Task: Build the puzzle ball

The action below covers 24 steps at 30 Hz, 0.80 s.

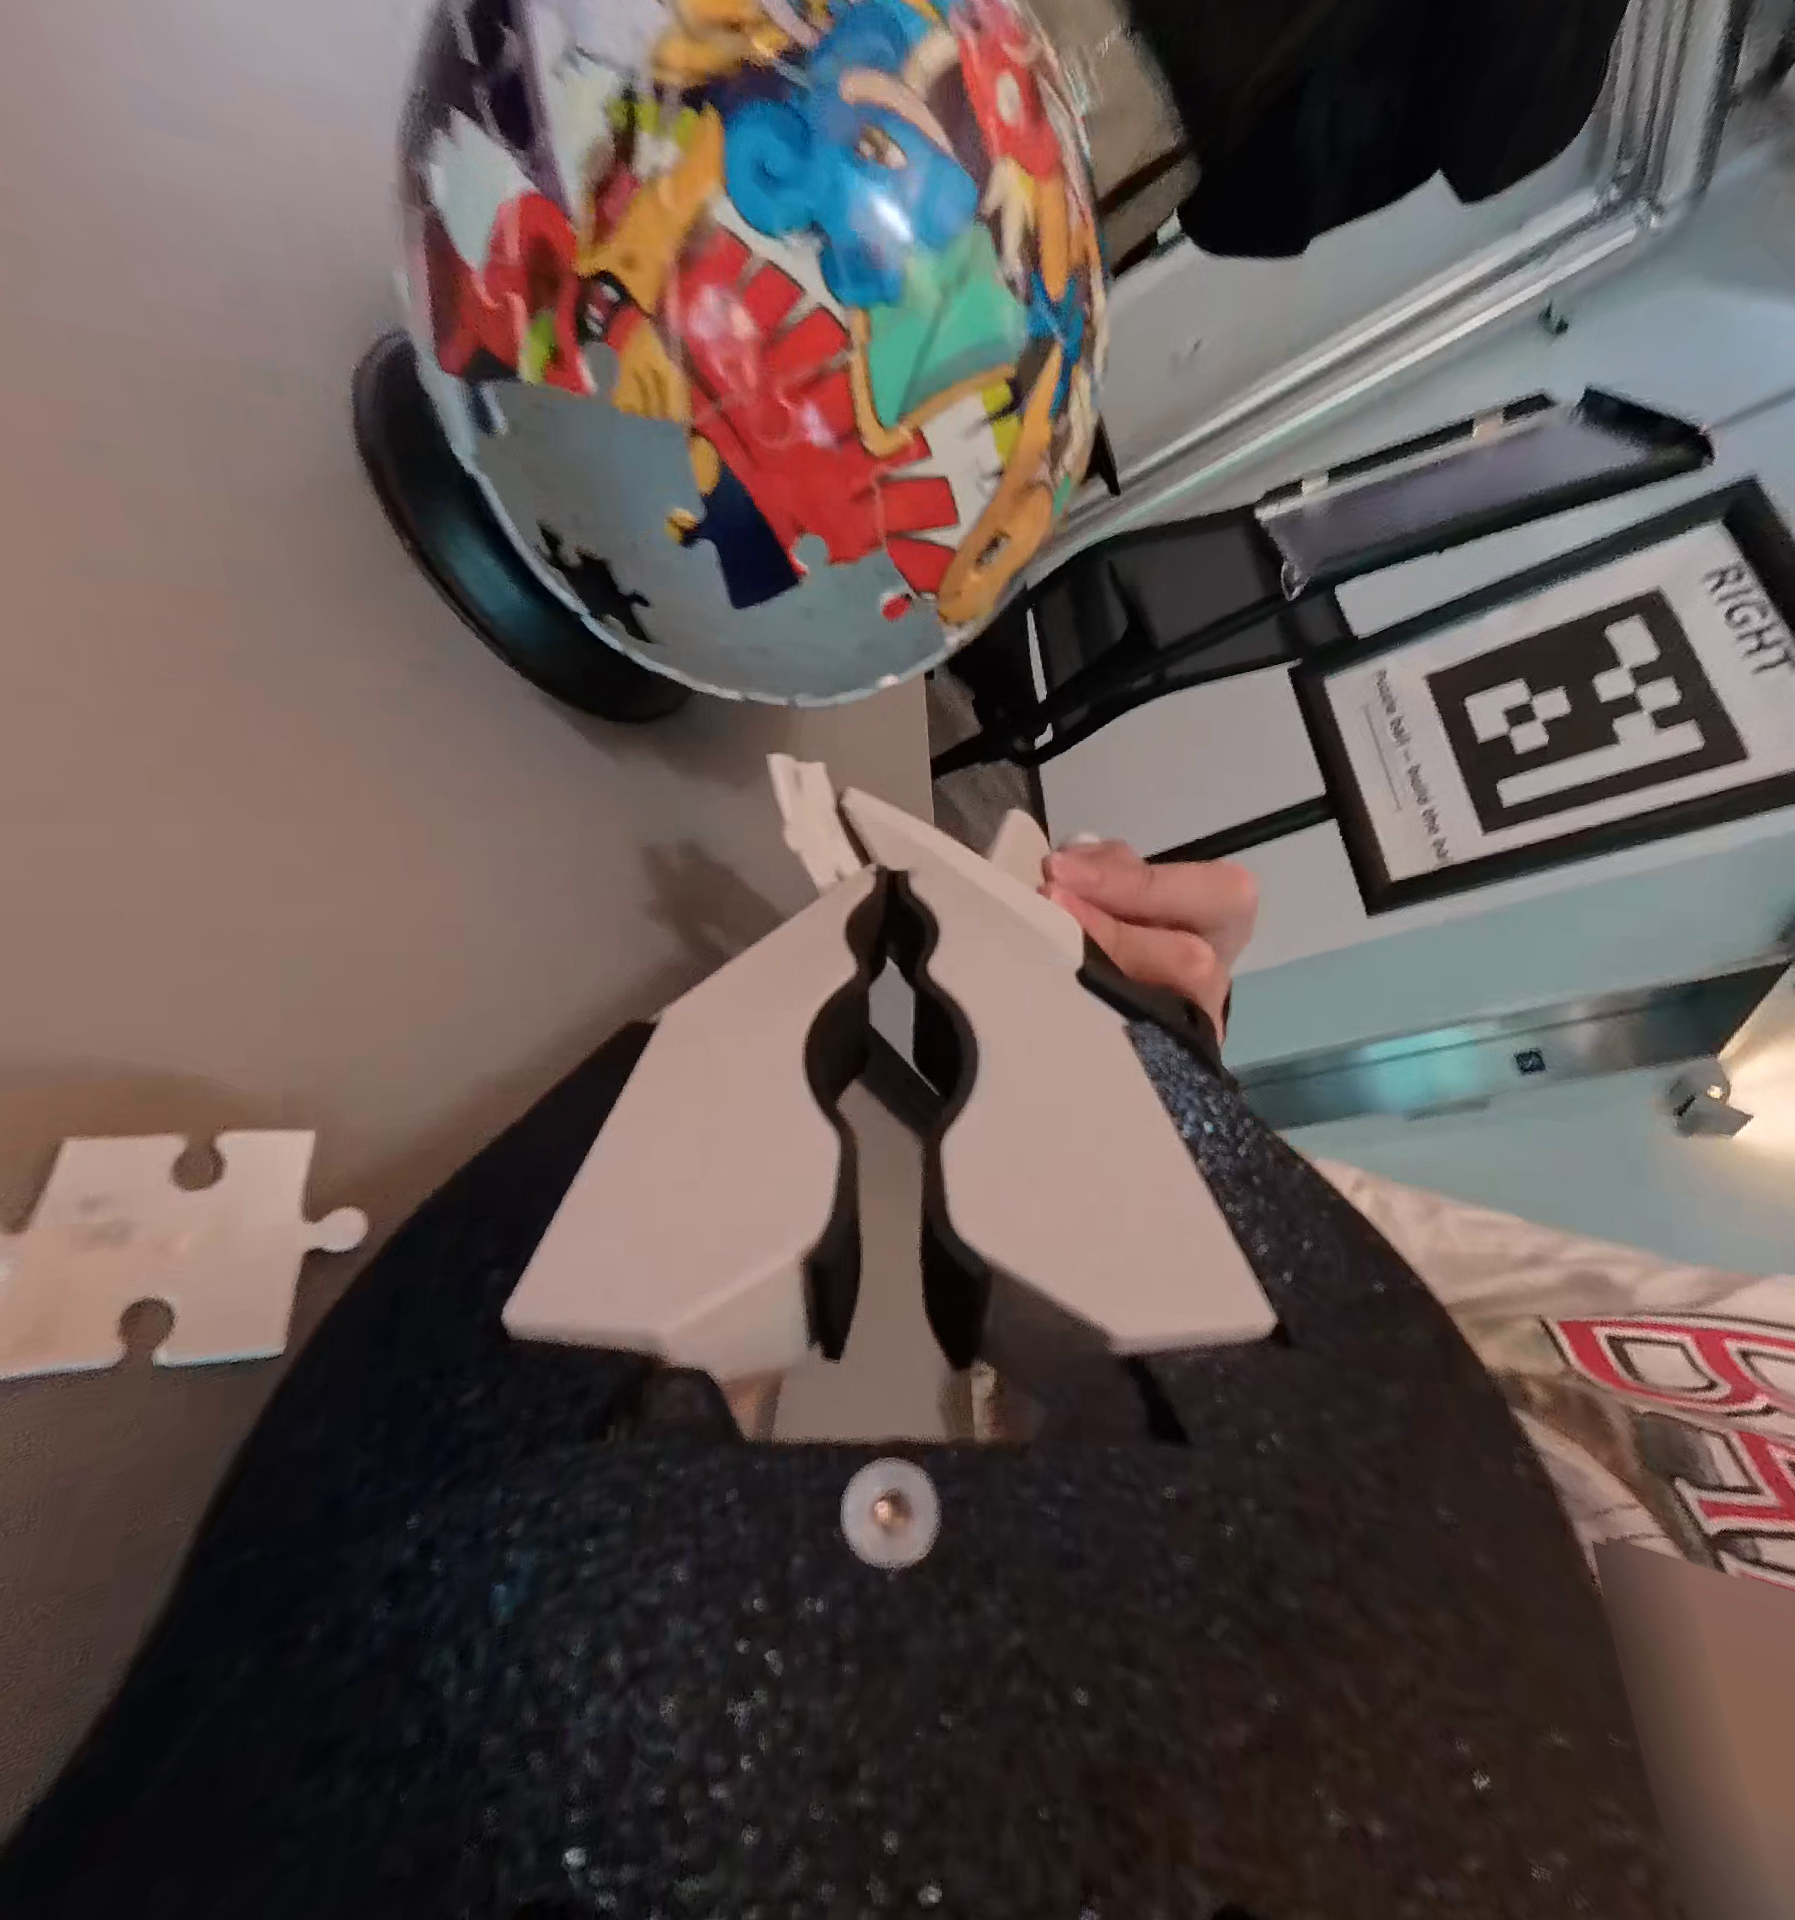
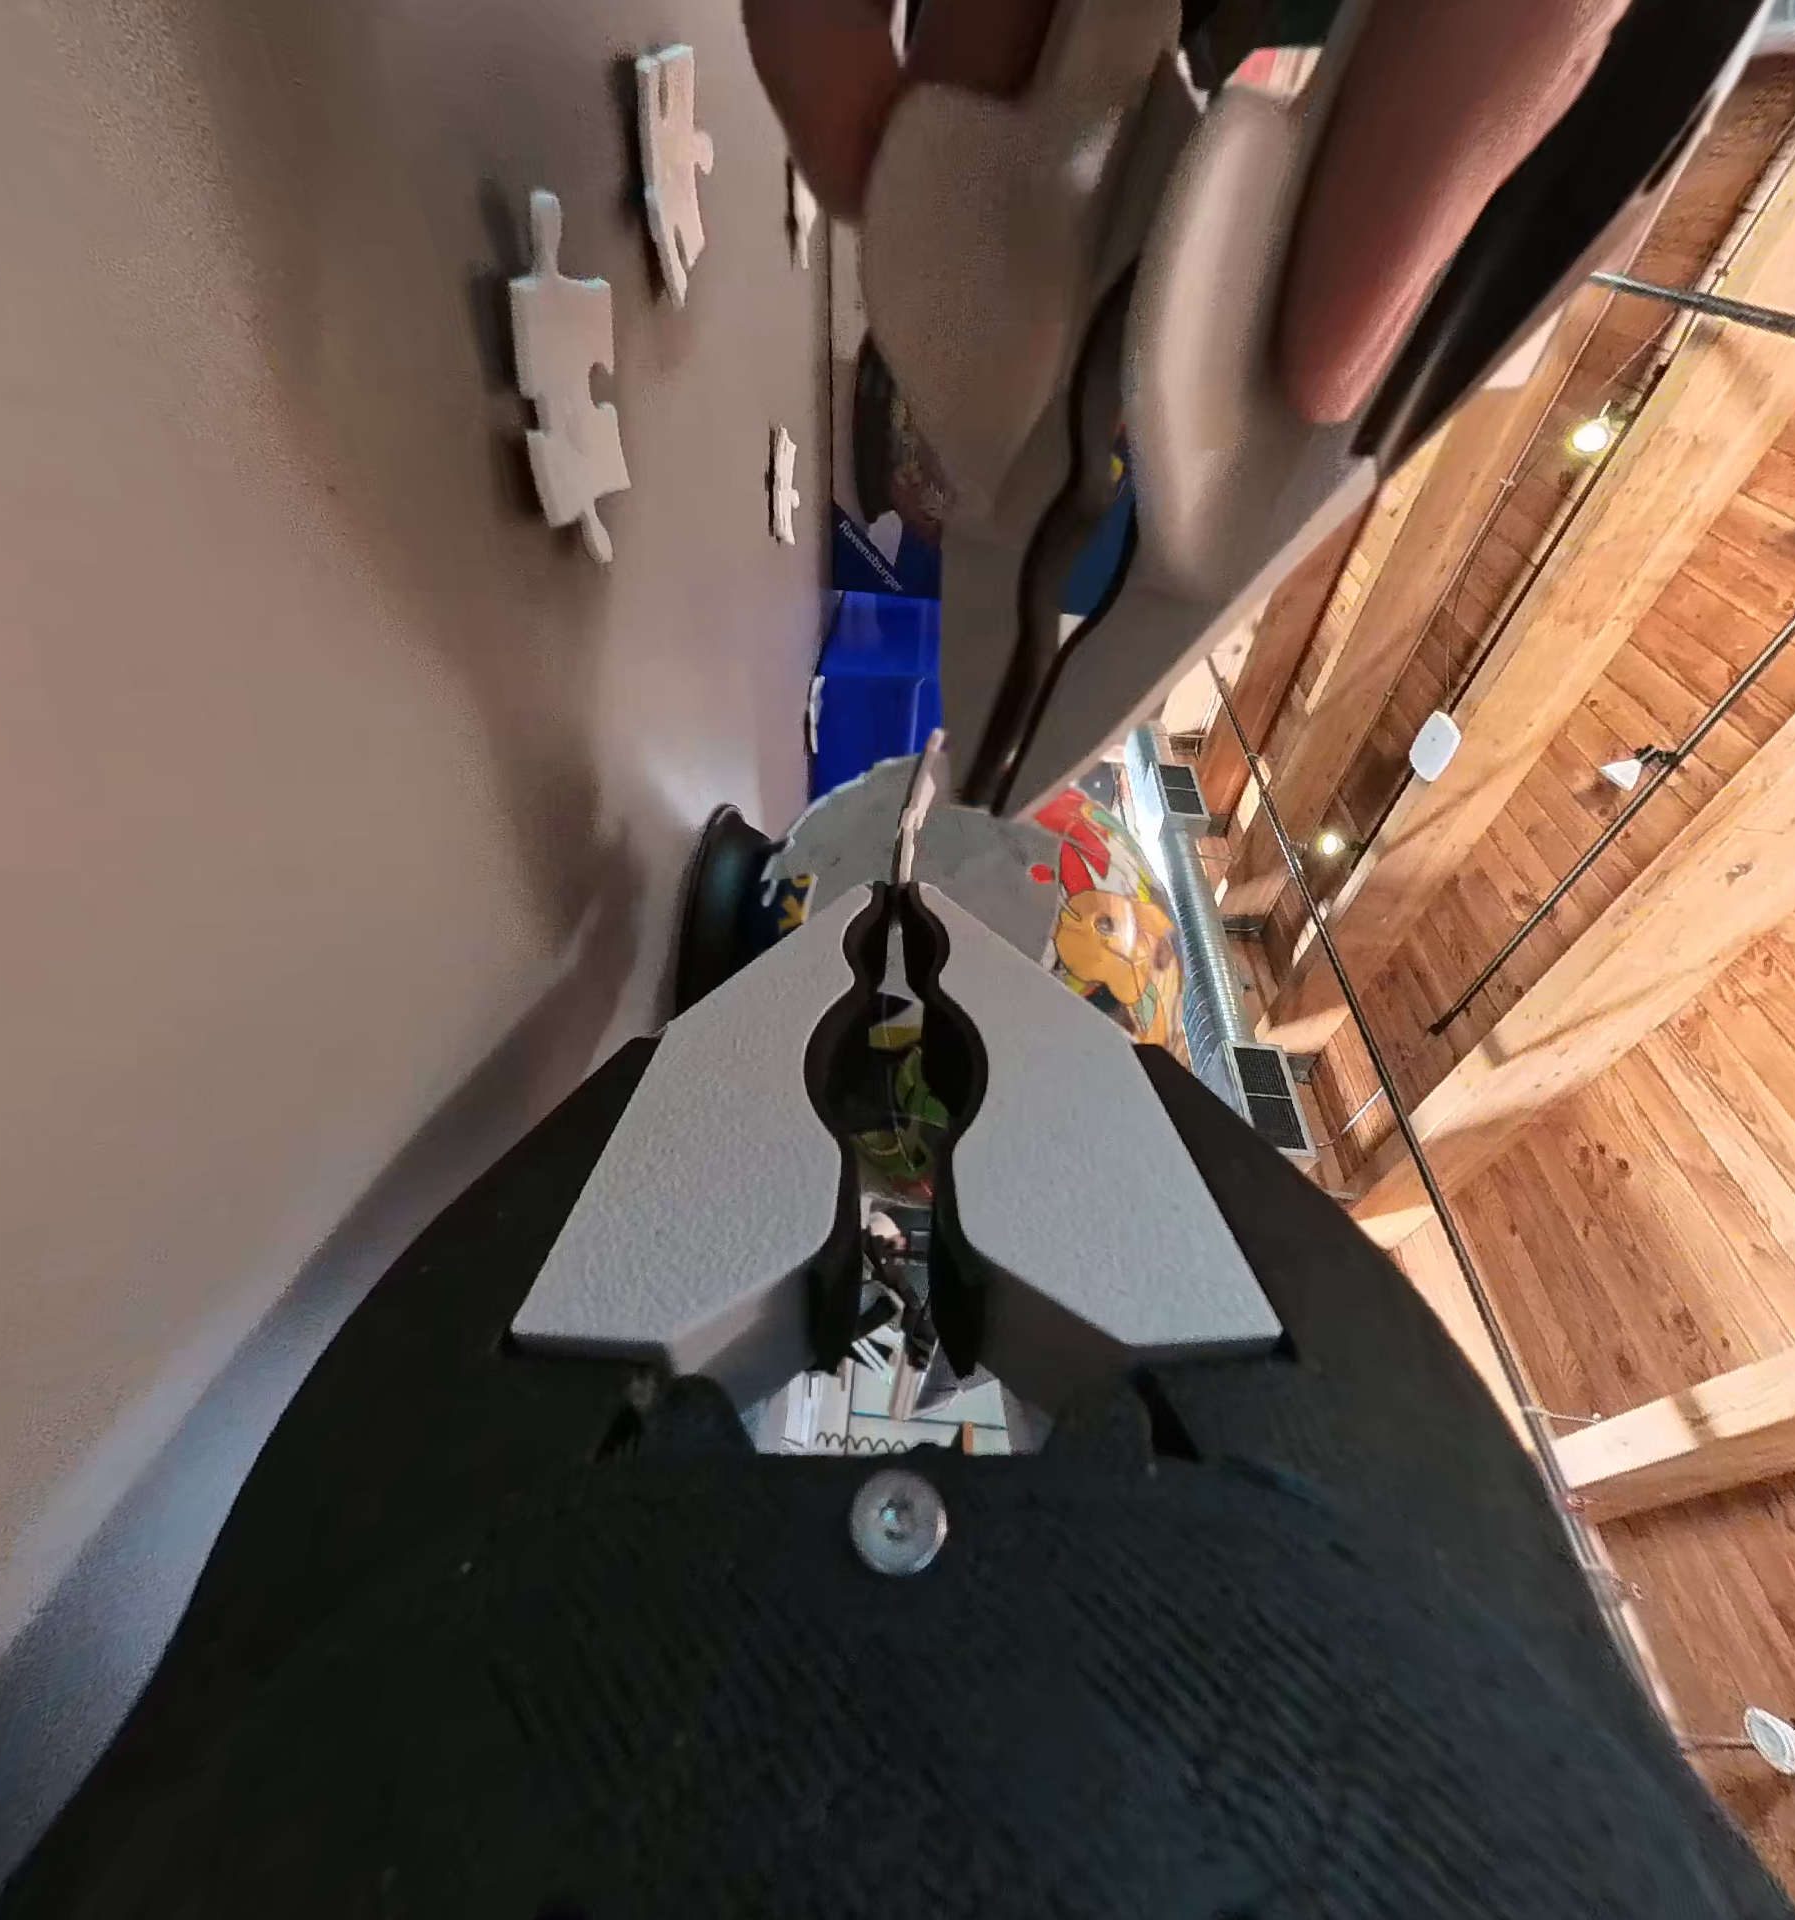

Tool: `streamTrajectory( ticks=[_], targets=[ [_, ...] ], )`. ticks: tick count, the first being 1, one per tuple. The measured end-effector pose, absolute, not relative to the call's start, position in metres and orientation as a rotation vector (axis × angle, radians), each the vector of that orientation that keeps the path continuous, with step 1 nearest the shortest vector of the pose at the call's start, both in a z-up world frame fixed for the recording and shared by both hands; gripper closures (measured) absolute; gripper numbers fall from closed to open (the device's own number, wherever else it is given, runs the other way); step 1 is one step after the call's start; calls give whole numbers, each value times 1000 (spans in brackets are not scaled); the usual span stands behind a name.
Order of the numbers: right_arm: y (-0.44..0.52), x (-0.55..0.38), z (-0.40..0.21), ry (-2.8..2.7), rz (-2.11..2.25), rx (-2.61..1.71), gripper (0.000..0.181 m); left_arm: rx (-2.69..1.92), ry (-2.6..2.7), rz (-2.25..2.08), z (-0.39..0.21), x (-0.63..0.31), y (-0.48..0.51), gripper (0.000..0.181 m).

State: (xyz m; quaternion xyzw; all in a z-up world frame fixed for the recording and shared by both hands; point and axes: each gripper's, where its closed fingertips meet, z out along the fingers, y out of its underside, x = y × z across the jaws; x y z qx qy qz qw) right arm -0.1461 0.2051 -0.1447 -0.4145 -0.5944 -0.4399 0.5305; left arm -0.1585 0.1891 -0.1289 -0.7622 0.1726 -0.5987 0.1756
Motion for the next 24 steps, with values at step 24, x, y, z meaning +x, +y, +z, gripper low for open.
streamTrajectory(
  ticks=[24],
  targets=[
    [210, -151, -148, -1376, -1128, -1047, 181, -2203, 412, -1729, -134, -158, 193, 181]
  ],
)
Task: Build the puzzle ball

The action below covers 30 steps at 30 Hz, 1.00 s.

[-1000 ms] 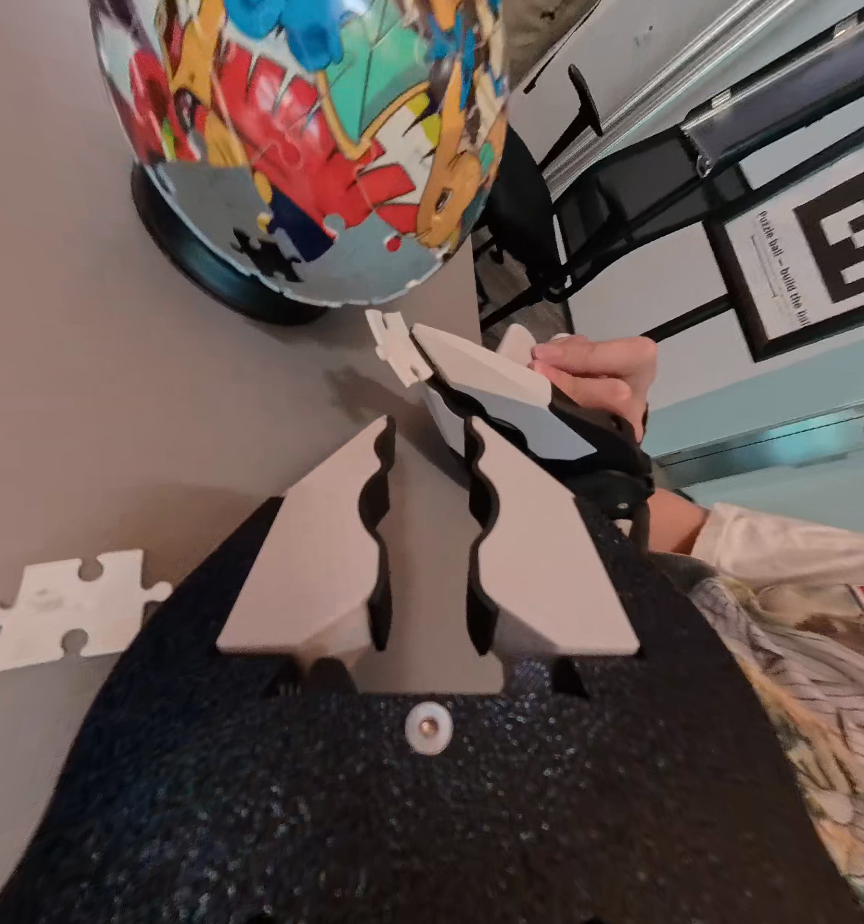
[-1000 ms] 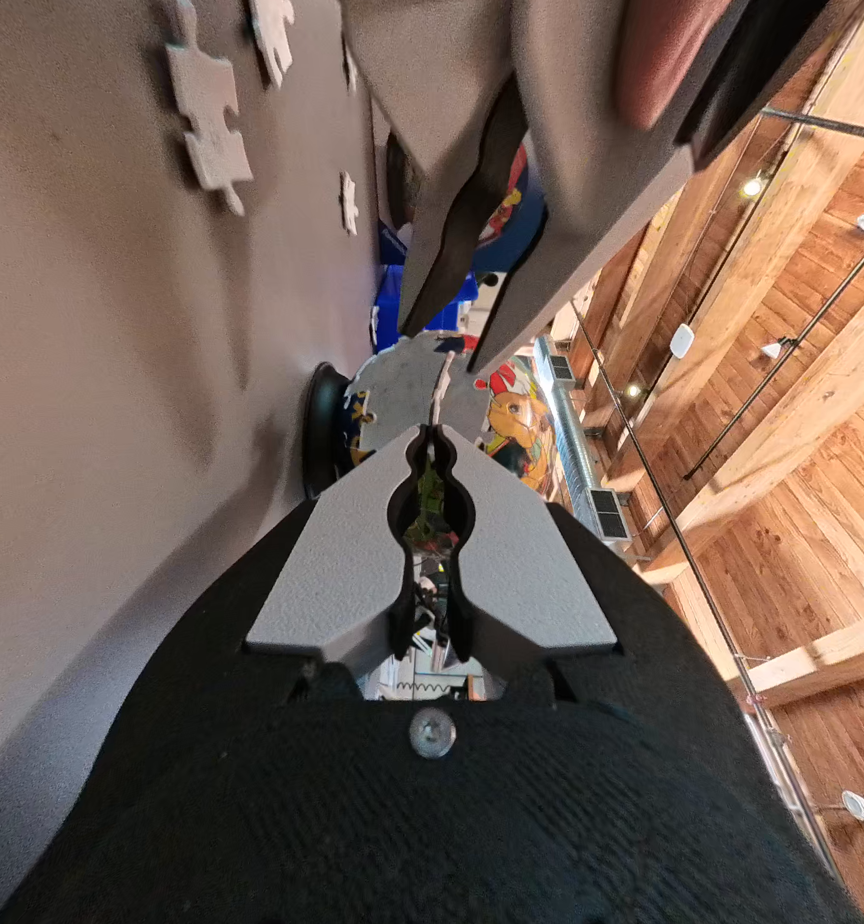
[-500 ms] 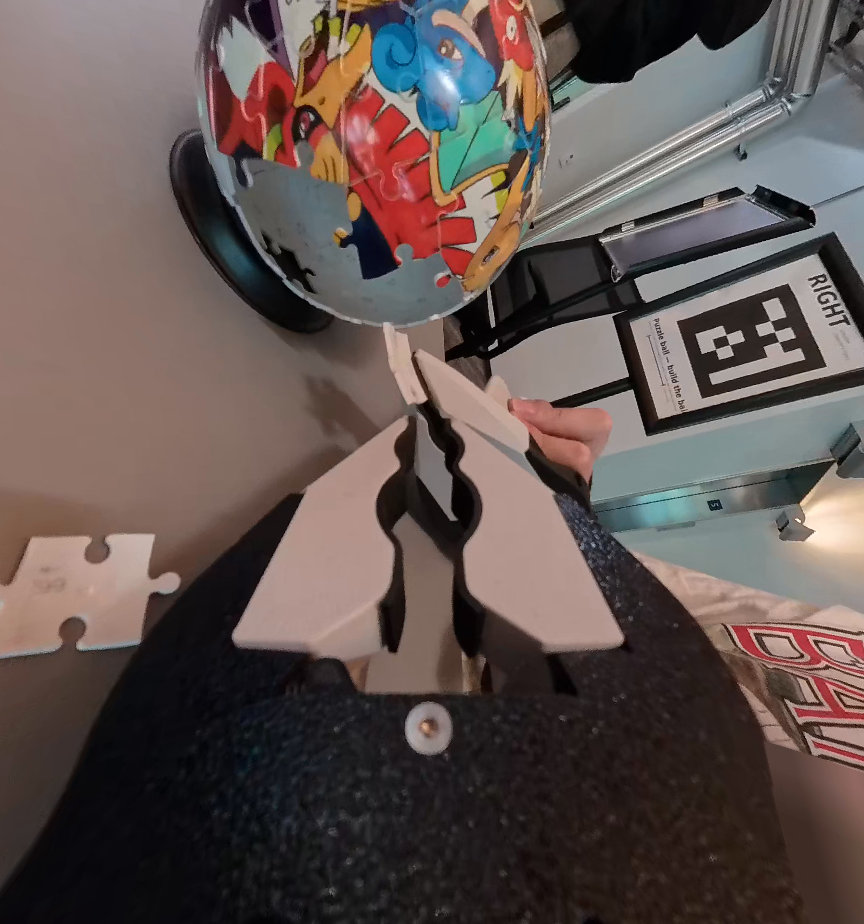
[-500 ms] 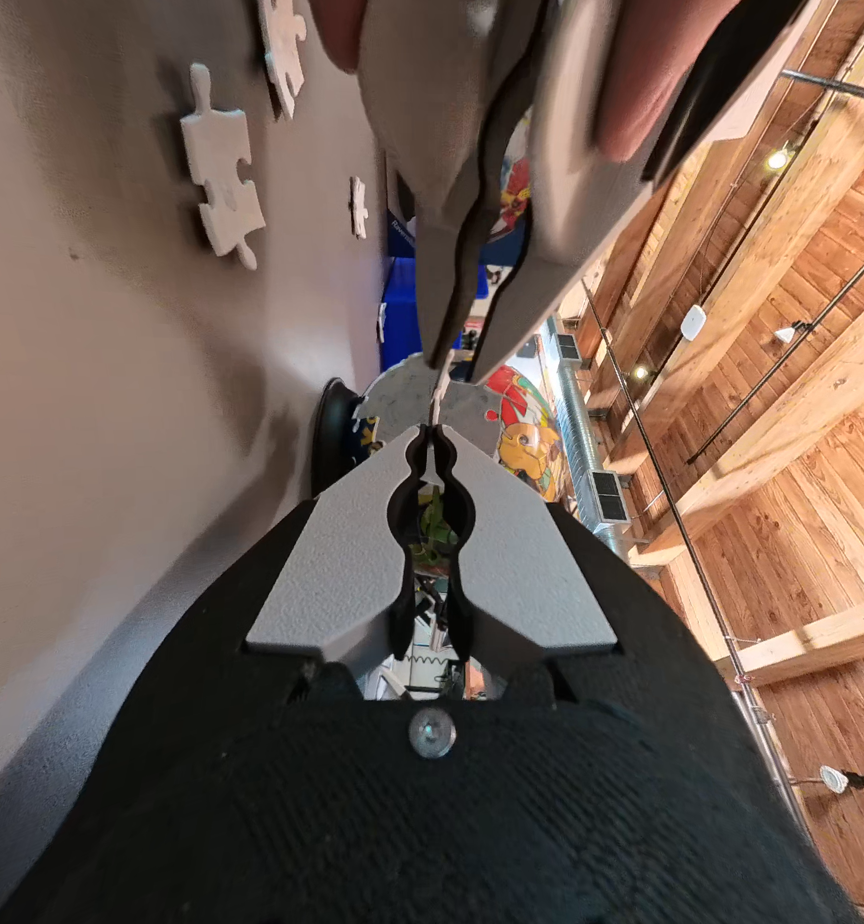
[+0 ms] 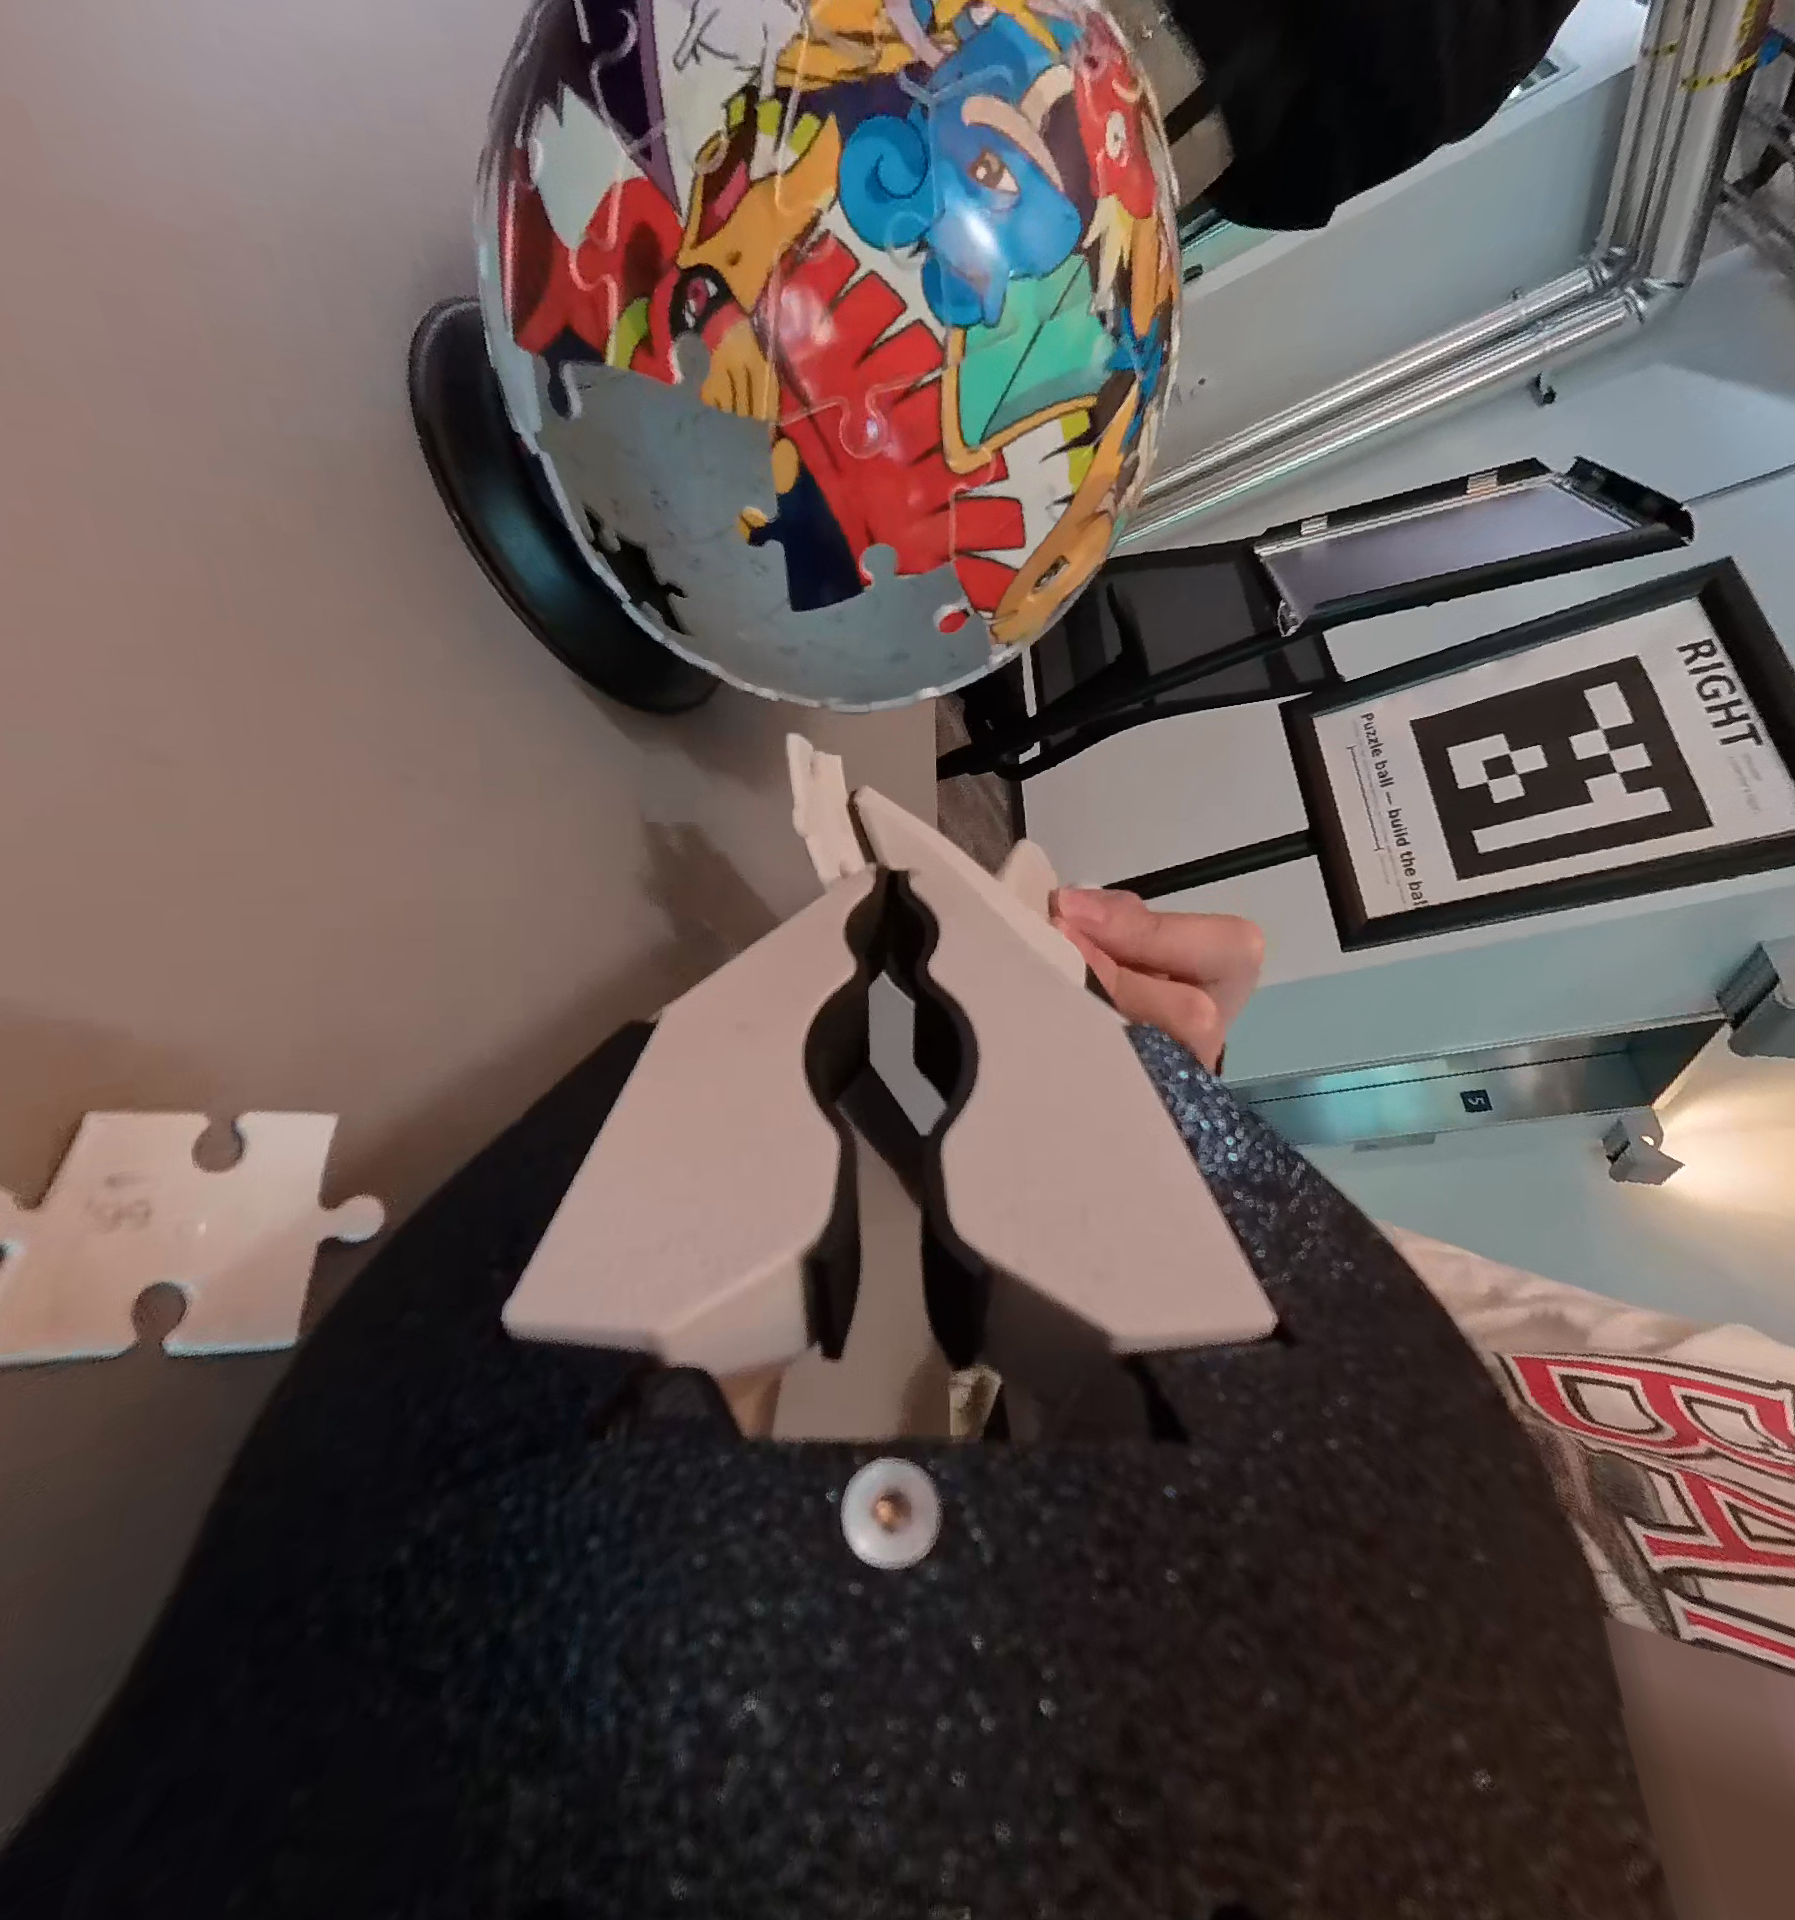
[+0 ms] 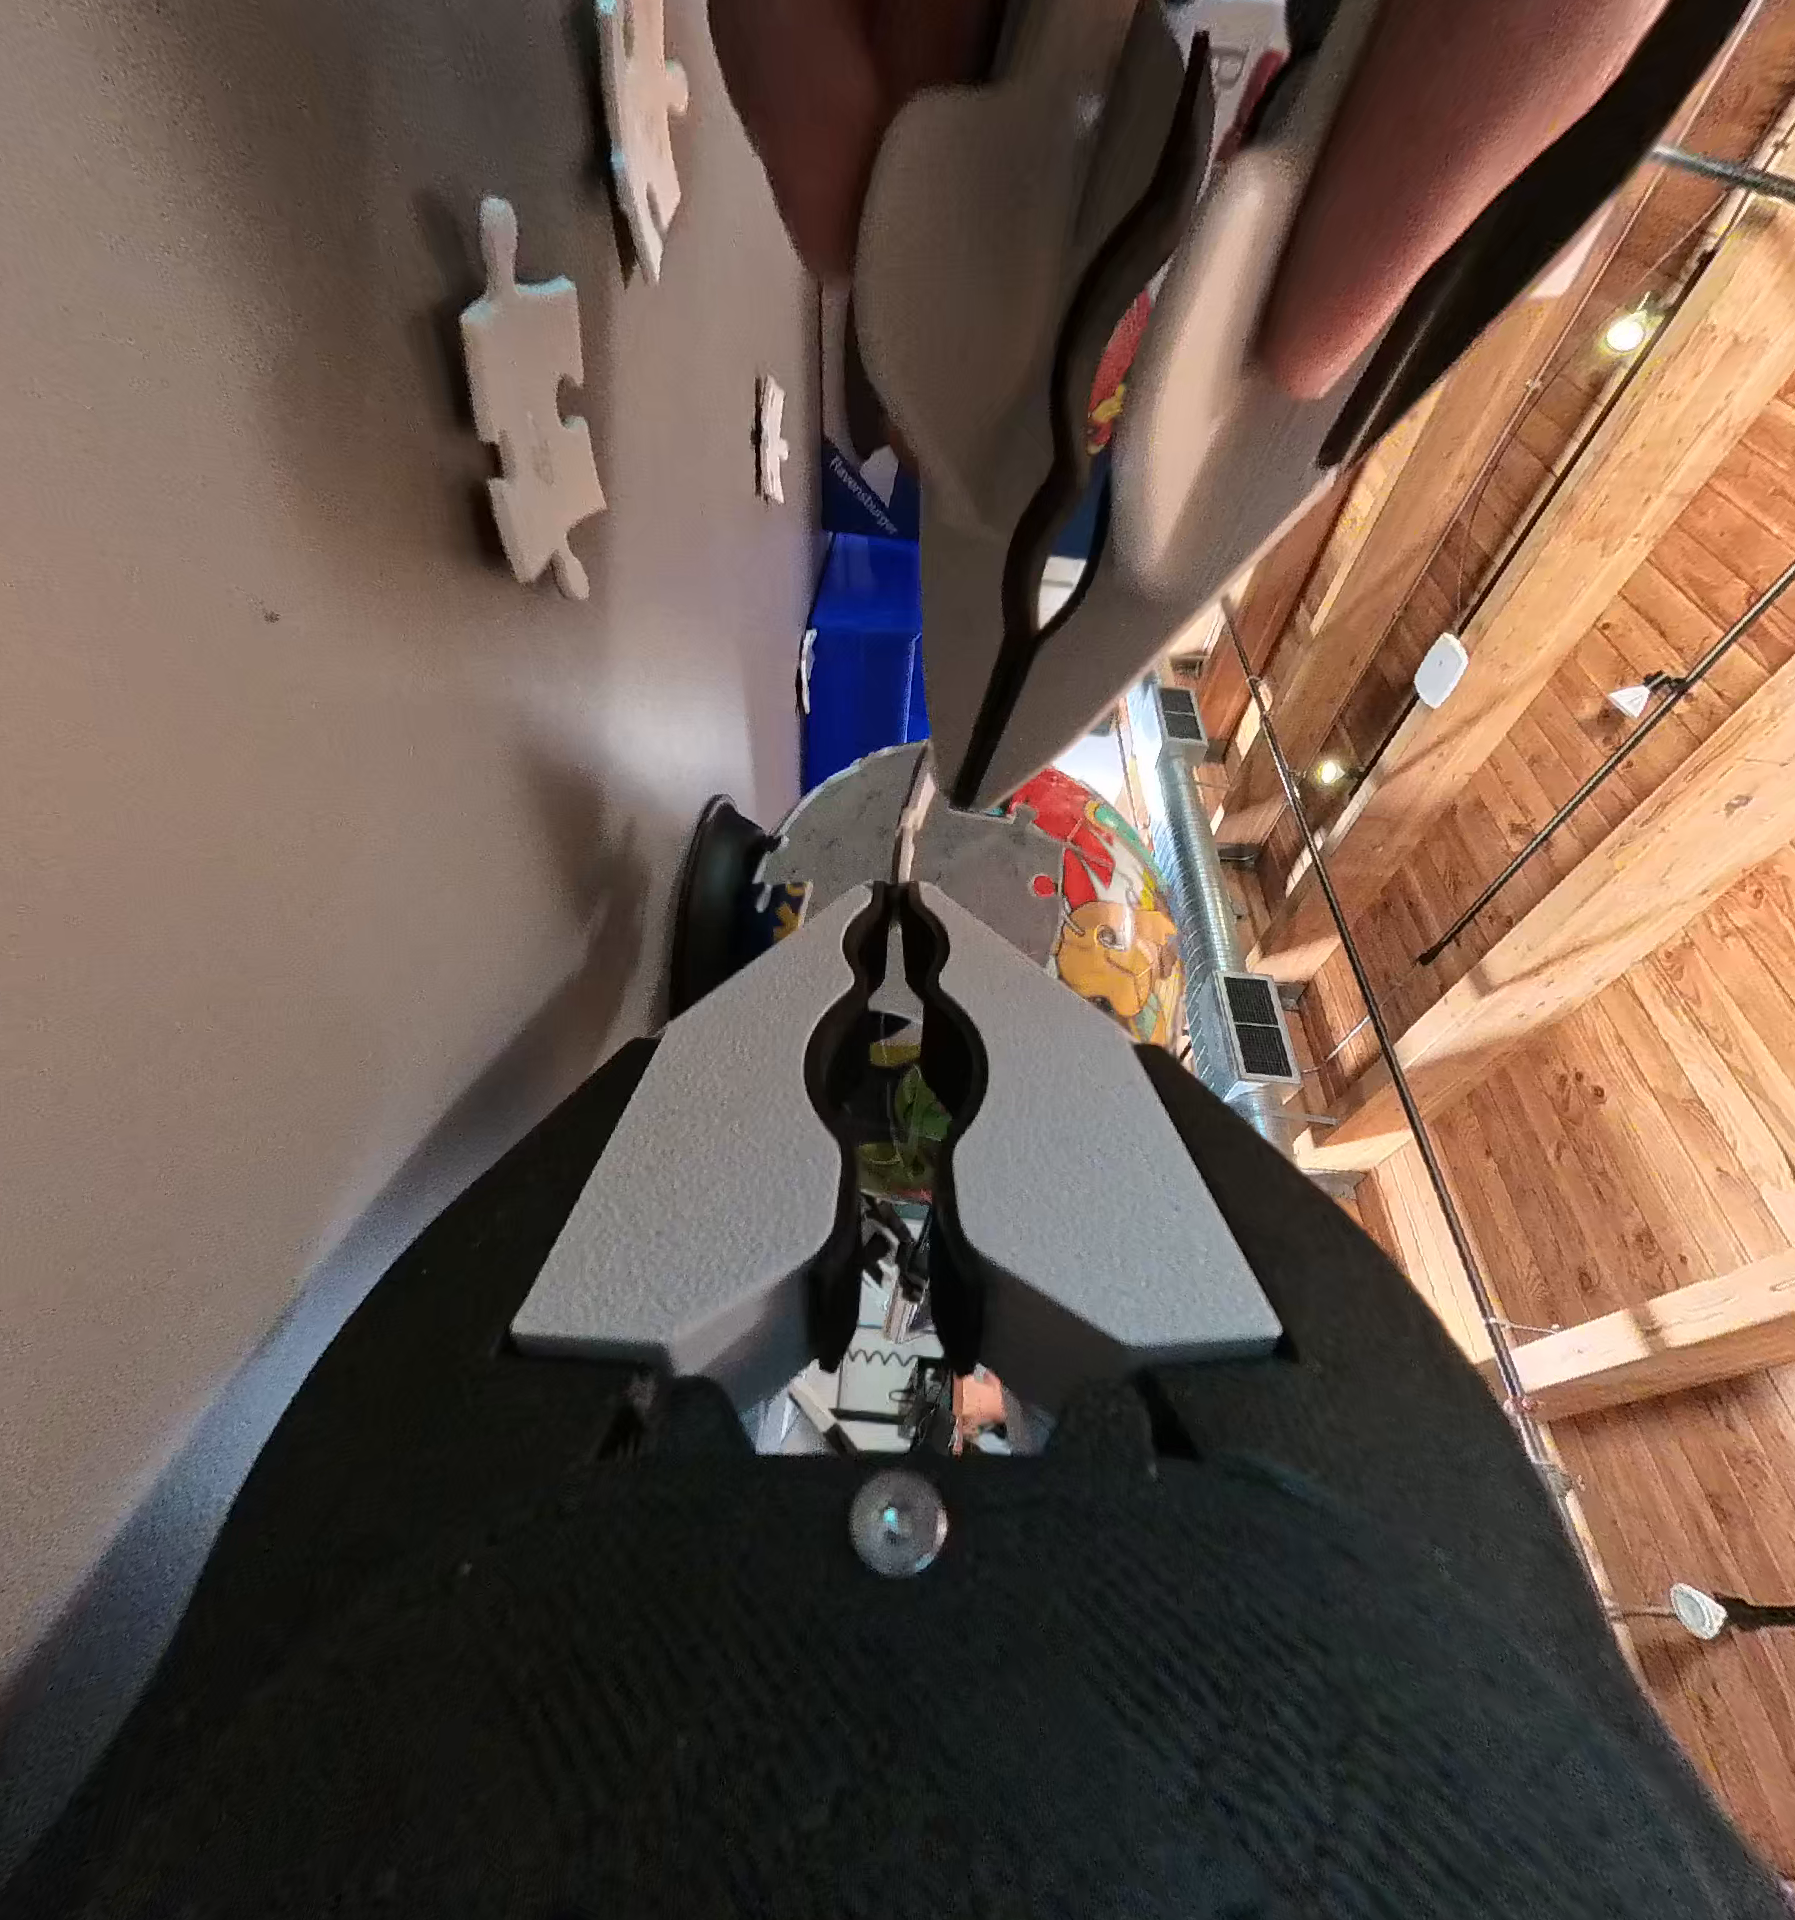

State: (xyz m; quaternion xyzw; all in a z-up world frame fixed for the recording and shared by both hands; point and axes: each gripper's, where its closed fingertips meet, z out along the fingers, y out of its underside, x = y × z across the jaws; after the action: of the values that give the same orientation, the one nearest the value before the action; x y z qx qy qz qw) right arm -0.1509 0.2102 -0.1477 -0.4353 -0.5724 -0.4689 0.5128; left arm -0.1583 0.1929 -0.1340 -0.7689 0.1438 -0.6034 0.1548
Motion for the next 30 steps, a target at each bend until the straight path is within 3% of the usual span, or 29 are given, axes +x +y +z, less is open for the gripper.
streamTrajectory(
  ticks=[6, 11, 14, 18, 30],
  targets=[
    [205, -157, -149, -1384, -1114, -1044, 181, -2203, 459, -1681, -133, -159, 192, 181],
    [206, -146, -148, -1356, -1113, -1086, 181, -2218, 561, -1557, -133, -170, 194, 157],
    [204, -146, -146, -1346, -1102, -1092, 181, -2234, 609, -1515, -133, -170, 190, 158],
    [201, -152, -143, -1342, -1096, -1074, 181, -2251, 610, -1517, -134, -165, 186, 181],
    [196, -149, -136, -1309, -1090, -1098, 181, -2209, 653, -1624, -128, -158, 176, 174]
  ],
)
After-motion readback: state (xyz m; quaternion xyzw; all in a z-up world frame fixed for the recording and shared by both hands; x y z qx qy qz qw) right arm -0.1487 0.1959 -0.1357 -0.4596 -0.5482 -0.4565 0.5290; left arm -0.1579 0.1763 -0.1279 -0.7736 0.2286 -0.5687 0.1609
